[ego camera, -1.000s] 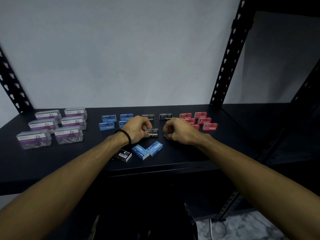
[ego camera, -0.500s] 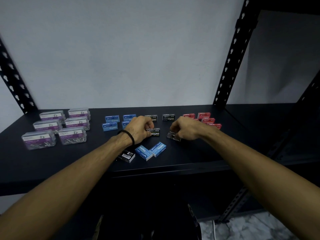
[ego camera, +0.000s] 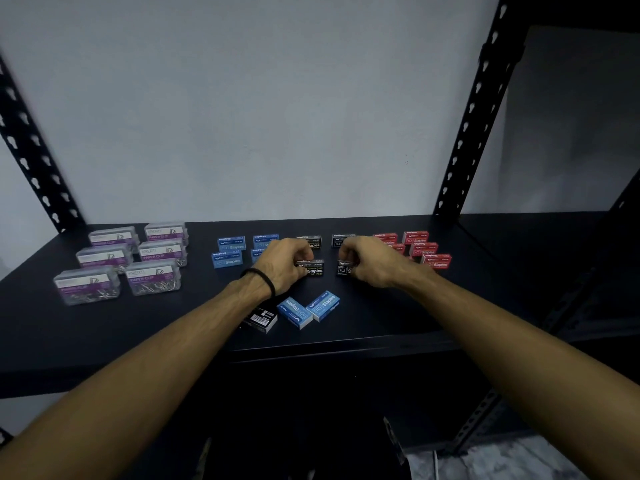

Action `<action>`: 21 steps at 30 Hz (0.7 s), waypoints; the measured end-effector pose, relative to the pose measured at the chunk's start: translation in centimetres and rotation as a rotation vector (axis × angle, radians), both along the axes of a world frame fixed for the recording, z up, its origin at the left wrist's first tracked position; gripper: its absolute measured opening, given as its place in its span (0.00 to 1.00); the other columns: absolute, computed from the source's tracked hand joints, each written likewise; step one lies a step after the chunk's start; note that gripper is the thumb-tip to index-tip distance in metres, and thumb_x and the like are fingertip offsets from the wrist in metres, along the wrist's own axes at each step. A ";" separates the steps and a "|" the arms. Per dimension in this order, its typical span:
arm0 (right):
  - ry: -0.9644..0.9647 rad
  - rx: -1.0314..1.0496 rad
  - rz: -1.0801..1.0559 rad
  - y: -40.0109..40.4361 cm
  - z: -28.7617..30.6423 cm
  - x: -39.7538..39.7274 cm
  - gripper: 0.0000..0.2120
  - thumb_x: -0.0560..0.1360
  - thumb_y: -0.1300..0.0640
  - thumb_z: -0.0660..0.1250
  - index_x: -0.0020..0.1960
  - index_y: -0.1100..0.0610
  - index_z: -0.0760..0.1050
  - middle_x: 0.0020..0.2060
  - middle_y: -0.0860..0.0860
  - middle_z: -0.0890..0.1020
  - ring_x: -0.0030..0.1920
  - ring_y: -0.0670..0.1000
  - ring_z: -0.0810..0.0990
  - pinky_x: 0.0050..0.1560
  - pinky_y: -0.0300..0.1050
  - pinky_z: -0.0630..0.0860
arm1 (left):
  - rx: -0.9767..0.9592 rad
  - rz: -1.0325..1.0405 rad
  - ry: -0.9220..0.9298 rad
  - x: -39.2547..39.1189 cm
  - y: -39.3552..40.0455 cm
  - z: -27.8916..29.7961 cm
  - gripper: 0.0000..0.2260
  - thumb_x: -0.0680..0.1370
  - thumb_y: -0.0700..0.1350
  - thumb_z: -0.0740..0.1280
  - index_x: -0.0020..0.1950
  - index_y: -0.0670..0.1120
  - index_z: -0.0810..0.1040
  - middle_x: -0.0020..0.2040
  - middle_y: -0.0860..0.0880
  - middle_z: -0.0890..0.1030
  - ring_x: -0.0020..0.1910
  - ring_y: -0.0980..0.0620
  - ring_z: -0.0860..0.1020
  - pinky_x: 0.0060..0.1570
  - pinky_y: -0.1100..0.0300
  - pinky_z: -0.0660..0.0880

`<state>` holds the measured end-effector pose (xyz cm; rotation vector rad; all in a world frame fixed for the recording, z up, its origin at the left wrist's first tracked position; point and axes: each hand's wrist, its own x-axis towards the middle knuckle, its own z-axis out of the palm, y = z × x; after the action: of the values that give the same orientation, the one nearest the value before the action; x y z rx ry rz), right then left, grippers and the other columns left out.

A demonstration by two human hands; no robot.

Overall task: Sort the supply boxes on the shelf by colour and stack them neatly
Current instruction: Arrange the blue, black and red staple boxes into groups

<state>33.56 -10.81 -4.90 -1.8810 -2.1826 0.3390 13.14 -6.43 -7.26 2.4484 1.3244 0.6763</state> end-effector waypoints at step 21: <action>-0.191 0.180 -0.011 2.6 -0.5 -0.6 0.11 0.71 0.69 0.64 0.51 0.58 0.72 0.50 0.55 0.78 0.48 0.55 0.76 0.50 0.52 0.77 | 0.156 0.053 0.209 2.5 1.5 0.4 0.08 0.74 0.34 0.65 0.51 0.45 0.75 0.49 0.44 0.78 0.47 0.44 0.77 0.46 0.51 0.75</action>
<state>32.94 -8.16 -5.43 -1.8928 -2.2349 -0.0415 15.64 -4.94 -6.87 2.6787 1.4686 0.5680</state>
